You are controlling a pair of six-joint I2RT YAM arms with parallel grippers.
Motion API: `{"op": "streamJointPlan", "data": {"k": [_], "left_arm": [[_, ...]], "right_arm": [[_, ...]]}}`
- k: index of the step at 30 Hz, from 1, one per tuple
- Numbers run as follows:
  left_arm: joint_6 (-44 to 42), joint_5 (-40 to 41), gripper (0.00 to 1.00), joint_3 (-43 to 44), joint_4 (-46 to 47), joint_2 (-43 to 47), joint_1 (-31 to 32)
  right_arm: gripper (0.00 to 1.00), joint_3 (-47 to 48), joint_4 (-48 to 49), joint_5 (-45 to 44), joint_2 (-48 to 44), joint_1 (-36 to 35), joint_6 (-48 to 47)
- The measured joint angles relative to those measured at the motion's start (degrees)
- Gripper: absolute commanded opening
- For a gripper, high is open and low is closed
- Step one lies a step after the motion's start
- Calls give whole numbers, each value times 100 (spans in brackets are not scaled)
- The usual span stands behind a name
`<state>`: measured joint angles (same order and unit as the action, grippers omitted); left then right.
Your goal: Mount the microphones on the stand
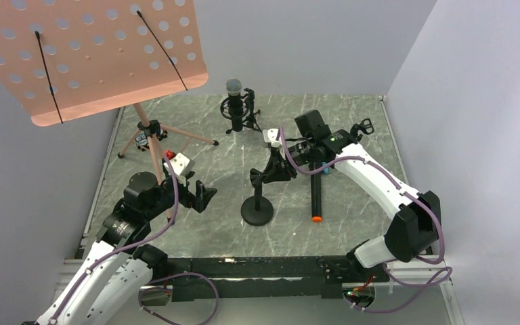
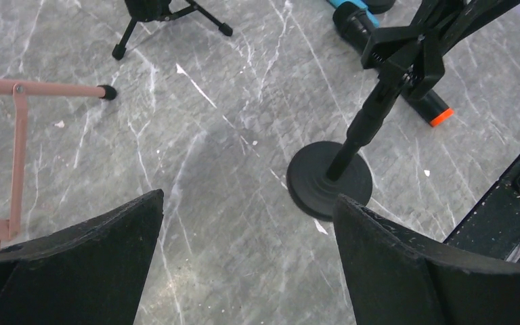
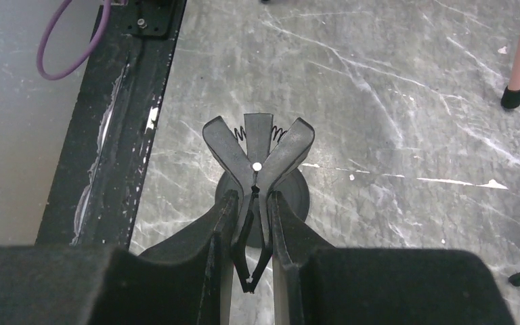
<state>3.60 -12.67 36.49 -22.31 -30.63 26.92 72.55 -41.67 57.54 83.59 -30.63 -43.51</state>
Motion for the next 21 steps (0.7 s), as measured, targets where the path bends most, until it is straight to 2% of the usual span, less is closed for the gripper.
{"op": "streamJointPlan", "data": {"k": [2, 3, 5, 9, 11, 14, 21], "left_arm": [[-2, -72, 99, -28, 68, 42, 0], [-4, -114, 99, -39, 90, 48, 0], [-7, -175, 99, -61, 146, 55, -4], [-17, -275, 99, -66, 190, 50, -11], [-17, -295, 99, -66, 201, 50, -11], [-20, -293, 99, -66, 210, 55, -11], [-22, -236, 99, -72, 223, 258, -11]], "right_arm": [[14, -26, 26, -59, -37, -59, 2], [19, -46, 33, -57, -48, -70, 2], [34, -92, 68, -55, -83, -81, -4], [79, -262, 70, -76, -247, -92, -35], [91, -310, 52, -140, -358, -90, -50], [99, -310, 17, -149, -516, -24, -107], [100, -116, -450, 39, -881, 660, -278]]}}
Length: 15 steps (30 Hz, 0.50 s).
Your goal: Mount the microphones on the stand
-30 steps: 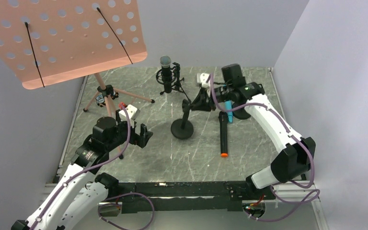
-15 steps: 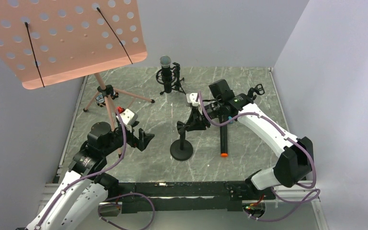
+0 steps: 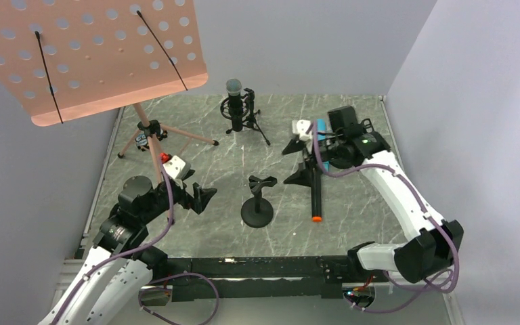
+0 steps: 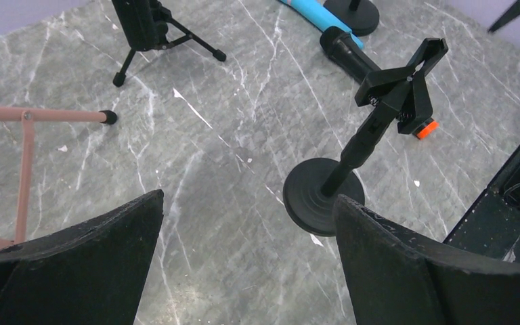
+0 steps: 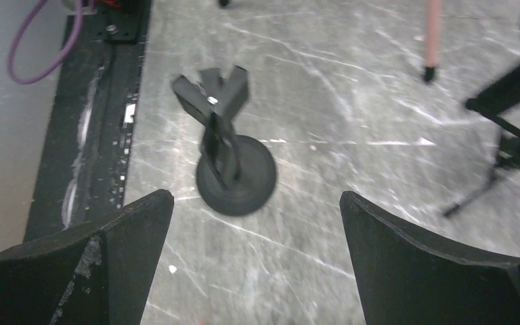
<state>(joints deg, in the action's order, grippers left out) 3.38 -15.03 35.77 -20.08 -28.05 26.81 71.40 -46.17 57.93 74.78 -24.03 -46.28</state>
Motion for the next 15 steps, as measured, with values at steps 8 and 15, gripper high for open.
{"op": "streamJointPlan", "data": {"k": [8, 15], "left_arm": [[2, 367, 99, -48, 24, 409, -7], [7, 721, 99, -90, 59, 710, -11]], "right_arm": [[100, -470, 588, -627, -901, 1178, 1272], [99, -2041, 1572, -1368, -1069, 1759, 2951]]}}
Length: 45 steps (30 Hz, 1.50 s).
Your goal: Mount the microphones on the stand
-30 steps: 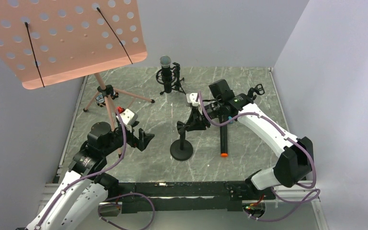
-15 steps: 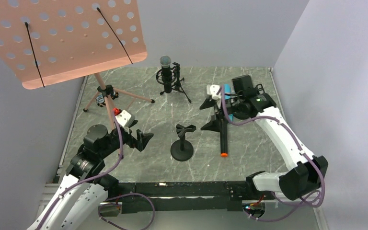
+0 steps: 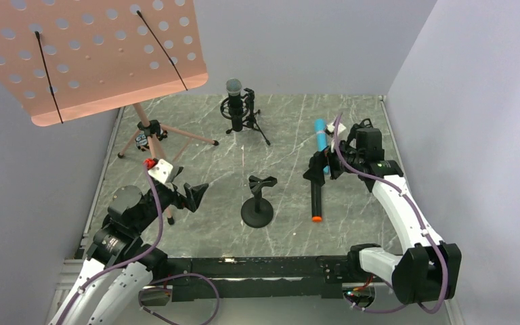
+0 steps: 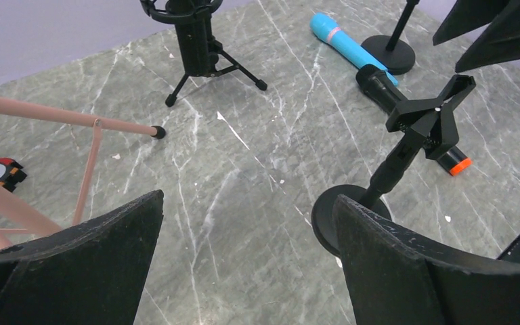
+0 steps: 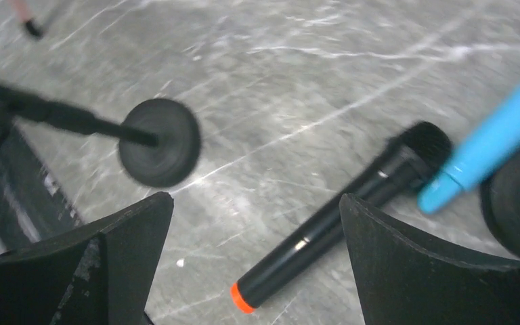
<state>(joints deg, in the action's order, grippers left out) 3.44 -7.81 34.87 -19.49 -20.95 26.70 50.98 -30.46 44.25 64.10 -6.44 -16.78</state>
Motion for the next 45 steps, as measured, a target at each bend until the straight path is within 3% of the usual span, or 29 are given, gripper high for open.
{"op": "streamJointPlan", "data": {"k": [7, 16, 21, 26, 45], "left_arm": [[0, 173, 99, 0, -11, -57, 0], [0, 170, 99, 0, -9, -83, -7], [4, 168, 99, 0, -9, -107, -15], [17, 168, 99, 0, -11, -101, -17], [17, 142, 99, 0, -9, -101, -44]], "right_arm": [[96, -61, 726, -1709, 291, 131, 1631], [90, -92, 444, -2942, 1204, -122, 2179], [82, -61, 433, -3239, 1703, -337, 2312], [82, 116, 391, -3235, 2382, -417, 2393], [72, 492, 431, -3654, 3156, -699, 2540]]}}
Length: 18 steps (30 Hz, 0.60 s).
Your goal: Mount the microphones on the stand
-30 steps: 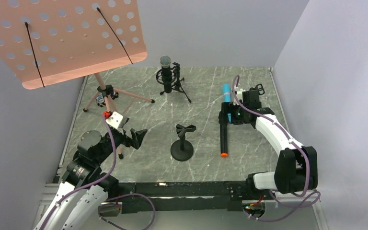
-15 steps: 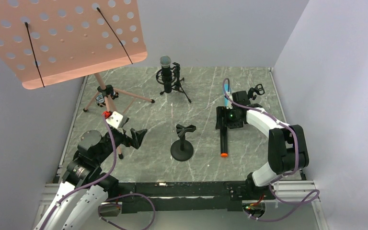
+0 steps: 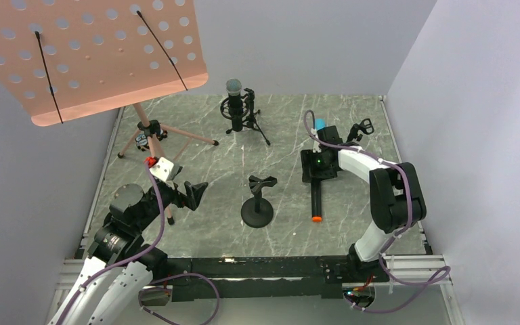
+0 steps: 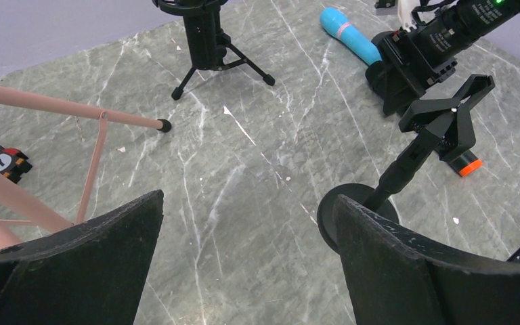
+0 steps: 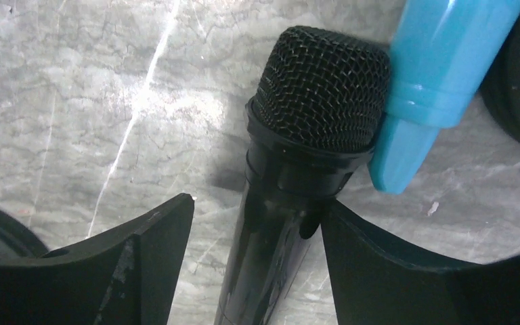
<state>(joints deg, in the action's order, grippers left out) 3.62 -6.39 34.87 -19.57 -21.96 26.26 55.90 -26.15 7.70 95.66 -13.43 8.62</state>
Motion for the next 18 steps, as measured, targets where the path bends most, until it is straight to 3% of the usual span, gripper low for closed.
{"op": "streamJointPlan", "data": {"k": [11, 18], "left_arm": [[0, -59, 99, 0, 0, 0, -26], [-7, -459, 99, -7, 44, 0, -31]], "right_arm": [[34, 109, 85, -520, 240, -389, 9], [14, 166, 59, -61, 245, -380, -74]]}}
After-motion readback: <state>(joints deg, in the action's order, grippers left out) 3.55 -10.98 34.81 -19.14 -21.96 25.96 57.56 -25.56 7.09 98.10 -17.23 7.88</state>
